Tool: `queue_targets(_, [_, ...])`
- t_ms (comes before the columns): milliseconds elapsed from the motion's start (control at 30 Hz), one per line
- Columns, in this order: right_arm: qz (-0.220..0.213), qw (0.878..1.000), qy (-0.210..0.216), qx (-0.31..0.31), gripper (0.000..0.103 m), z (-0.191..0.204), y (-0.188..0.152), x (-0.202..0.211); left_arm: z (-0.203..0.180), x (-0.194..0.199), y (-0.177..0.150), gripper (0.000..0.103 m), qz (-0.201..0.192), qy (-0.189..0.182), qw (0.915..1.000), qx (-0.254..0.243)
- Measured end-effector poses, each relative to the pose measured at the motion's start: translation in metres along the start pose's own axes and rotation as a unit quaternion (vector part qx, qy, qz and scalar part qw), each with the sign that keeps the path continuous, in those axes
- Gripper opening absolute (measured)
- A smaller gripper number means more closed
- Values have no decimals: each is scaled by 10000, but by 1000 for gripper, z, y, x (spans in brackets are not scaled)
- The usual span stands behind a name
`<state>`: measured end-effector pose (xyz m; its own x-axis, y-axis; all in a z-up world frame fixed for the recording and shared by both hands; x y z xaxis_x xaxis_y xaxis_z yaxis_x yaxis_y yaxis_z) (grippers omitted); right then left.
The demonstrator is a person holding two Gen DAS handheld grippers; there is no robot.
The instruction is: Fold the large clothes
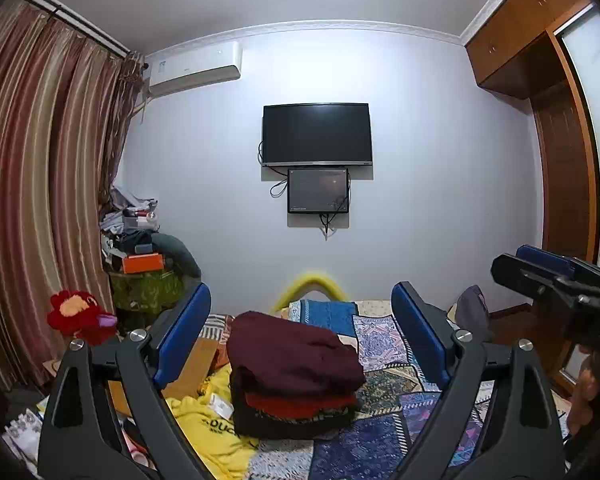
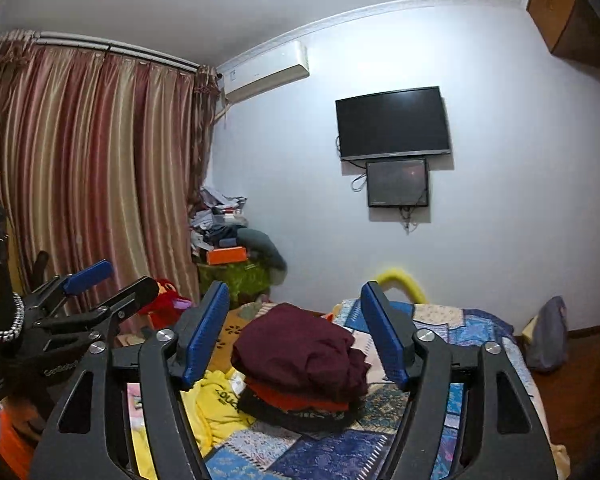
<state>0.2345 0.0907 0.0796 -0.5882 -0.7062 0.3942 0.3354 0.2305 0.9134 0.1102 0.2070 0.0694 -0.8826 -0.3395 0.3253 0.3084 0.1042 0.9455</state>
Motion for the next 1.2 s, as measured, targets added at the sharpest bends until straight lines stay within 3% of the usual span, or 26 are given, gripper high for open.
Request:
queue_targets(67, [-20,9999,-105,-60,86,-2,-2,1,1,2,-5,99,7,70,10000,50])
queue_targets(267, [93,9991,-334,-236,96,-12,-6,-2,5,3,-15,103,27,251,9996,142])
queue_targets(1200, [520,9975,-423,-229,96,-11,-32,-2,2,-17,-40,103,309,224,9992,86])
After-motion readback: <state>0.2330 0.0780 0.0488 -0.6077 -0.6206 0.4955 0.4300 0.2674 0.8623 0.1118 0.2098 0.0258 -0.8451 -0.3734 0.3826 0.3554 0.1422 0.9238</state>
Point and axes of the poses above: each gripper's, at about its wrist camera, not at the fingertips, and x roughly against the way its jaws point, z to its left, y to its top, the point moved 9 cm from there along -x, roughly the way its jaws point, and after that the axes turned 15 degrees about z, right-handed, at the moved point
